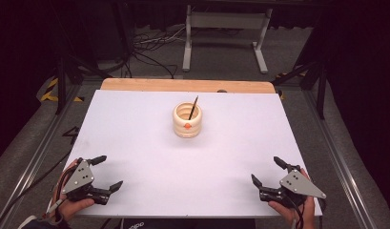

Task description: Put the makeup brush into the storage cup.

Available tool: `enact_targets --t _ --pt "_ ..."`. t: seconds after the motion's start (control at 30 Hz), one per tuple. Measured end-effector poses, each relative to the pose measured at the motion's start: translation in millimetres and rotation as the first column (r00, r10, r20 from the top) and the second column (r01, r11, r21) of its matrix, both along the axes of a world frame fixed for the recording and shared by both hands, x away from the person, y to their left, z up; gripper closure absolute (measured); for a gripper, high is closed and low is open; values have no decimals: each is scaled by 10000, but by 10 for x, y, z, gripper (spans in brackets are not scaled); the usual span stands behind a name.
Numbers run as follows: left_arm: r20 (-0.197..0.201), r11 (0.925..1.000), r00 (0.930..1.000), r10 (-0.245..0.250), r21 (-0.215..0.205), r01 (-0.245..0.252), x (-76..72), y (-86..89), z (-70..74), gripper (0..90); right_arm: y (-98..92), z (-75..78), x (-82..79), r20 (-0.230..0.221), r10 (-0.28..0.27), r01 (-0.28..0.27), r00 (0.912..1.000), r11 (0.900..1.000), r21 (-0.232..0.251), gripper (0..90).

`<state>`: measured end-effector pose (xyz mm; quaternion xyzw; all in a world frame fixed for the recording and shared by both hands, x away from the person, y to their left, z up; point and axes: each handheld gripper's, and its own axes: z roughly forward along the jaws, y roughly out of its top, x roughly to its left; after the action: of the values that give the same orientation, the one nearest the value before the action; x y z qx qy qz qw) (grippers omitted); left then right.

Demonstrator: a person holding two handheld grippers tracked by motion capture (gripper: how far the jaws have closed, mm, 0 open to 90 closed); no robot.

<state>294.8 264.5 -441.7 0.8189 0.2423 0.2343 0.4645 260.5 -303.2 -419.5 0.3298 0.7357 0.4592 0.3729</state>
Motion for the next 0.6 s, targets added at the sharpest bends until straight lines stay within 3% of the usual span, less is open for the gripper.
enact_targets --t 0.6 --pt "47 10000 10000 -17 91 16 -7 32 2 42 3 -4 27 0 -50 50 10000 9999 -121 102"
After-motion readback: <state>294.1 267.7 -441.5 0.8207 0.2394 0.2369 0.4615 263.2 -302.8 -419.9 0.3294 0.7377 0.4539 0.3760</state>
